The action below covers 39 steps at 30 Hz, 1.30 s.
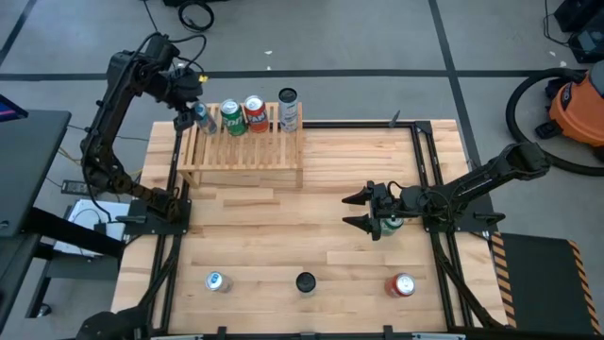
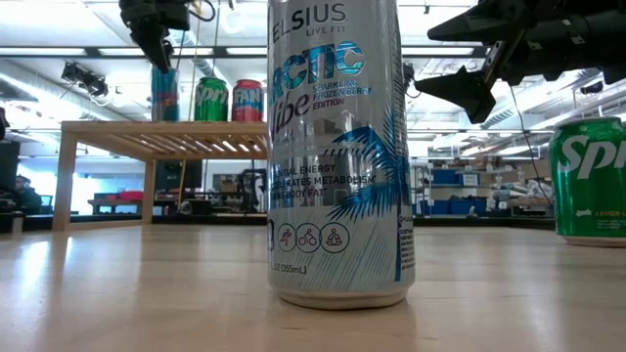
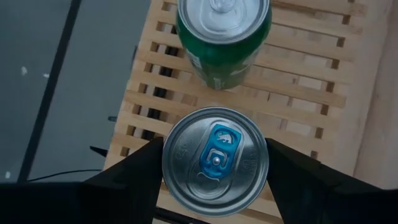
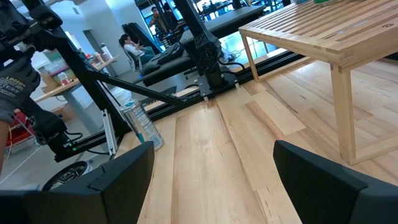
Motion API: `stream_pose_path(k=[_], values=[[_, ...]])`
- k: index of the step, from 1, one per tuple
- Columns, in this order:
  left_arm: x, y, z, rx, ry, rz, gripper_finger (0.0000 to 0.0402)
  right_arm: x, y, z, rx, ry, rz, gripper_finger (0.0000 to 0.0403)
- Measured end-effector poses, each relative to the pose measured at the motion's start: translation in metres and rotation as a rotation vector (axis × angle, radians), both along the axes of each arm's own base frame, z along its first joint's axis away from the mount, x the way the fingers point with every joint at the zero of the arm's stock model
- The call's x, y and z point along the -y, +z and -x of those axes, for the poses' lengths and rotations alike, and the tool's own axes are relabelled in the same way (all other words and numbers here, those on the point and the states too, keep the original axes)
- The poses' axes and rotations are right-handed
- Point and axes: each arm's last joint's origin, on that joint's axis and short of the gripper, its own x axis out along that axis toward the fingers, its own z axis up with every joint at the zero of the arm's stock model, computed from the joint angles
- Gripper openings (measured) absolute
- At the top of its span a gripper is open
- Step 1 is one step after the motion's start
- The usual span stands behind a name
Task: Place canned beverage on shelf
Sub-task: Put the top blue soda can on the shelf
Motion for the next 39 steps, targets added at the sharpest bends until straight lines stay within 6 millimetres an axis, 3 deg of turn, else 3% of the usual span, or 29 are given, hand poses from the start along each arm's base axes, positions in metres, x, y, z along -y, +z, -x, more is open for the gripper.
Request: stream_pose_path(k=[15,29,39], values=[[0.0043,0.0014,0.0014,-0.005,-0.007,0.030,0.0254,0.0000,0.0000,0.0000,0.000,0.000,0.000,0.0339],[-0.0034,-0.0046,-0.0025,0.010,0.015,0.085,0.0255,0.0000,0.0000,0.0000,0.000,0.000,0.000,0.0339],[-0.0047,-0.0047,-0.0022,-0.002,0.056,0.081,0.0309,0.0000,0.0000,0.0000,0.000,0.000,0.000,0.0339]])
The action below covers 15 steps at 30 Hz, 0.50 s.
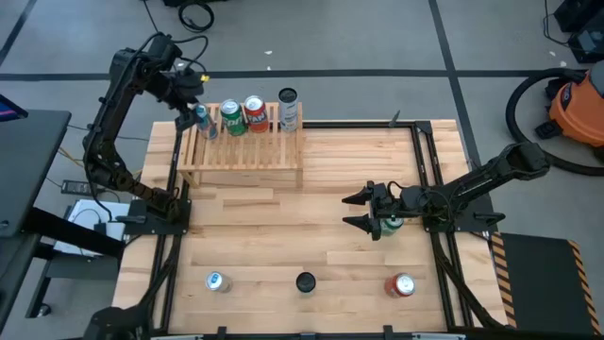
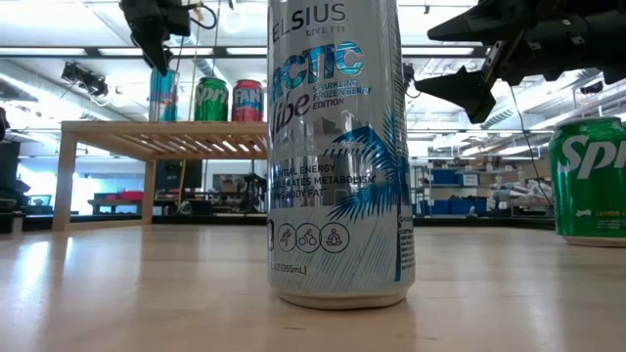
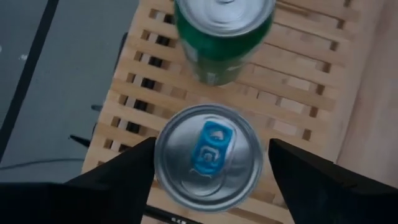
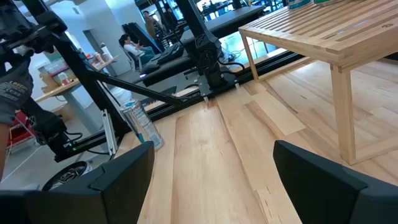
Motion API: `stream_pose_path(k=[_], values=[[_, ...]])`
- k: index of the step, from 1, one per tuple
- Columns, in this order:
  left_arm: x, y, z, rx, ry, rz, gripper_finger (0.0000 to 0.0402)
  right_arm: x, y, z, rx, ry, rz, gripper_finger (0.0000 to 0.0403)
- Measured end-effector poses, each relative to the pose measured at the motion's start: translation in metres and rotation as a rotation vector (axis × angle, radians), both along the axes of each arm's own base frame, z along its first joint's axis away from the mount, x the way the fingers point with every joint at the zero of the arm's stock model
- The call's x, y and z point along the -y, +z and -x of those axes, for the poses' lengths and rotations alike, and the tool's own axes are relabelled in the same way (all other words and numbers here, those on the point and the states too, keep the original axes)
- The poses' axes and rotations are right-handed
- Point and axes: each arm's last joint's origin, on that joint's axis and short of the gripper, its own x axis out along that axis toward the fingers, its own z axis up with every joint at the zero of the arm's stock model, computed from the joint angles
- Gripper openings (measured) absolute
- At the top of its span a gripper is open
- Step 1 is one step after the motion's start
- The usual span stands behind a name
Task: Place canned beverage on shelf
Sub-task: Put the top blue soda can on the shelf
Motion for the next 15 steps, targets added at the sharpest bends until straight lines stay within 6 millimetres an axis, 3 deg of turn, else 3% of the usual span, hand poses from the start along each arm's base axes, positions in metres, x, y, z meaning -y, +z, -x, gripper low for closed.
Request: stream_pose_path(k=[15], values=[[0.0031,0.0073,0.0020,0.021,0.056,-0.062,0.0318,0.0000,0.0000,0.0000,0.000,0.000,0.000,0.0339]])
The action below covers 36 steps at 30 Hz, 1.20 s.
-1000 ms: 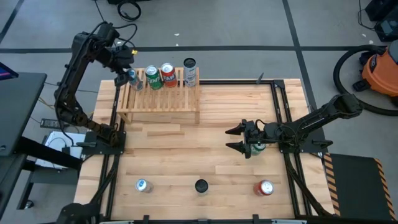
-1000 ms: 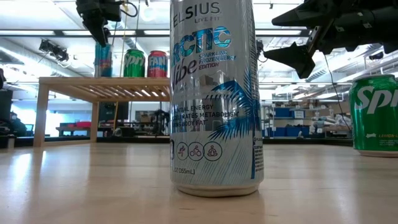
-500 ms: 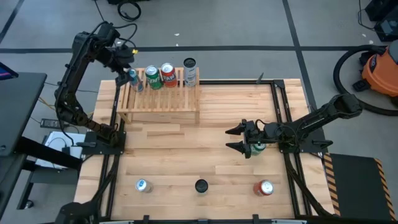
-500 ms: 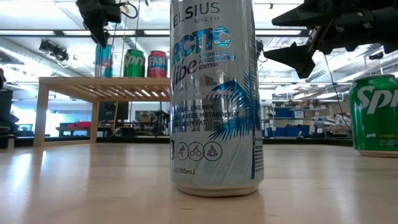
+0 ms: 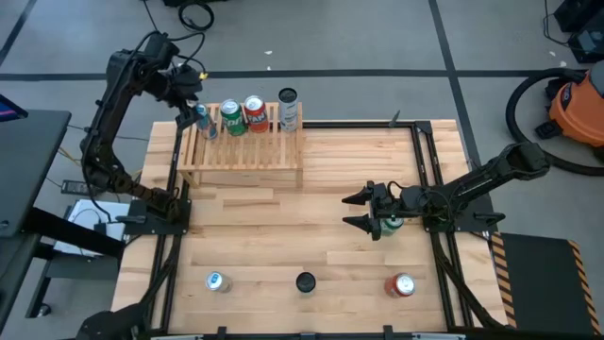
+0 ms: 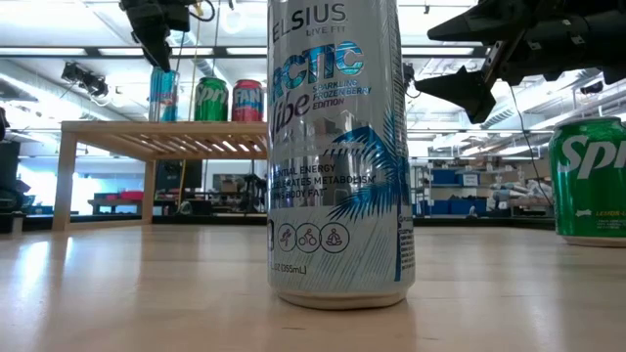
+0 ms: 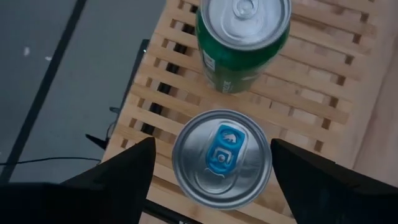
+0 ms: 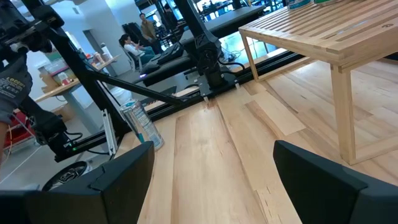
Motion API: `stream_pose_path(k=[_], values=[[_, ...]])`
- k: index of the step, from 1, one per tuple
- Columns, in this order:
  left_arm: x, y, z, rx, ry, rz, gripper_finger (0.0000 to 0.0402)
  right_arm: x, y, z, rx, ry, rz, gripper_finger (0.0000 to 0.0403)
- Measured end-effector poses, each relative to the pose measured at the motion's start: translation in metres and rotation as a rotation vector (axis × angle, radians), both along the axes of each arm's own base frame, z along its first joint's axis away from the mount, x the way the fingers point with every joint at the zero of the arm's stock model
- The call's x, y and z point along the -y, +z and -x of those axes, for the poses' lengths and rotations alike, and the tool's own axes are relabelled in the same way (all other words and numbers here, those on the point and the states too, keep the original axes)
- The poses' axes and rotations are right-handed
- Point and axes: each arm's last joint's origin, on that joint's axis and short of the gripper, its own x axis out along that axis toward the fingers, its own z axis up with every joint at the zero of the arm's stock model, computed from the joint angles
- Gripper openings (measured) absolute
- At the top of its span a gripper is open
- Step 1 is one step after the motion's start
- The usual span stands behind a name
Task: Place canned beverage on shelf
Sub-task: Put the top blue soda can on the shelf, then put the white-blue soda can on the shelf
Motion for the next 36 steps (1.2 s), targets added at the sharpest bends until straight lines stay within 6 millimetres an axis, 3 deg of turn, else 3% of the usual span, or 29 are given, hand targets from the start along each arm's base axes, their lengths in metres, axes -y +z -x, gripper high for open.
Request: stream_pose_path(k=[7,15,22,30,36], values=[[0.009,0.010,0.003,0.058,0.077,-0.038,0.0318,0.000,0.000,0.000,0.000,0.000,0.000,0.0339],[0.028,0.032,0.009,0.158,0.104,-0.201,0.0318,0.000,0.000,0.000,0.000,0.000,0.000,0.0339],[0.046,0.045,0.008,0.291,0.219,-0.197,0.0318,0.000,0.000,0.000,0.000,0.000,0.000,0.0339],[0.073,0.053,-0.001,0.513,0.039,-0.026,0.0318,0.000,0.000,0.000,0.000,0.000,0.000,0.0339],[0.092,0.053,-0.009,0.524,-0.082,0.030,0.0318,0.000,0.000,0.000,0.000,0.000,0.000,0.0339]])
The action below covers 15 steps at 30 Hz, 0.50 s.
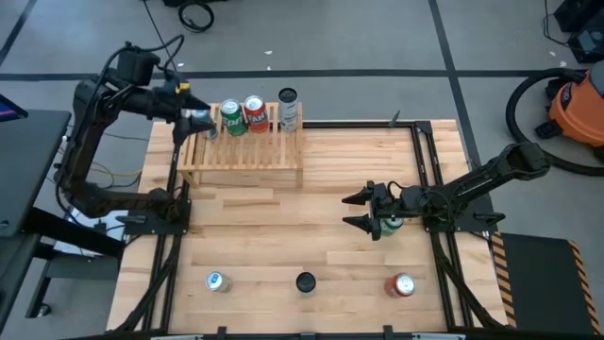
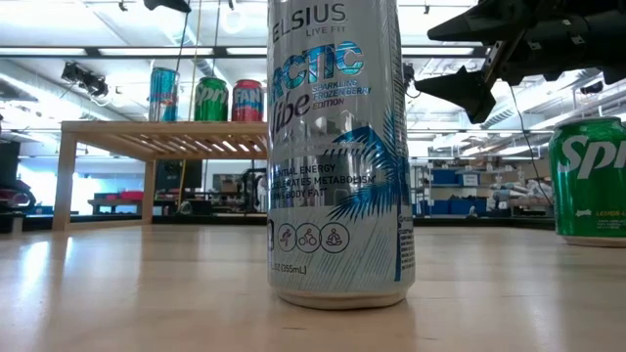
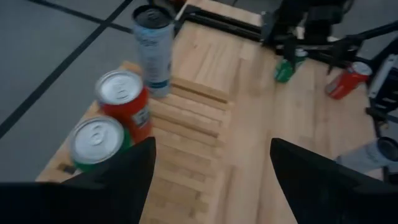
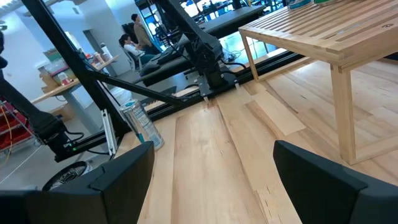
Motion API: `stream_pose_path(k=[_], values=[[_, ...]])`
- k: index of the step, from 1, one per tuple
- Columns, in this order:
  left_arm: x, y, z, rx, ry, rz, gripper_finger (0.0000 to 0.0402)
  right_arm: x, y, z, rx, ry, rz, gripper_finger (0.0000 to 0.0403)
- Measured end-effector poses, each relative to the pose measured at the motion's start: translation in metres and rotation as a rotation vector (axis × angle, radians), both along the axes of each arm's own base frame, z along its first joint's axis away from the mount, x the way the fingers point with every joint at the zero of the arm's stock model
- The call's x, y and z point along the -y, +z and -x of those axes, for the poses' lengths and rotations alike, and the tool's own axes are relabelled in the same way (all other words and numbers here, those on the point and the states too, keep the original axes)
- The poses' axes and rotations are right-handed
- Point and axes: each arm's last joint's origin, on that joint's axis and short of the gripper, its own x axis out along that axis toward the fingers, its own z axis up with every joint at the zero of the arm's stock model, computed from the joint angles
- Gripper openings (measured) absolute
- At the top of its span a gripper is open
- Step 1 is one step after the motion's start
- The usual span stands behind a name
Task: Place canned beverage on shelf
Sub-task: Put the white-blue soda can on the shelf
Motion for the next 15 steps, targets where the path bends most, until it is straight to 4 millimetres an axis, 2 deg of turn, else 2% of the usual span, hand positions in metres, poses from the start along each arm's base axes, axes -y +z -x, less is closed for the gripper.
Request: stream_pose_path(k=[8,15], values=[[0.028,0.003,-0.005,0.046,-0.118,0.005,0.0318,0.000,0.000,0.000,0.000,0.000,0.000,0.0339],[0.046,-0.020,-0.006,0.114,-0.169,0.041,0.0318,0.000,0.000,0.000,0.000,0.003,0.000,0.0339]])
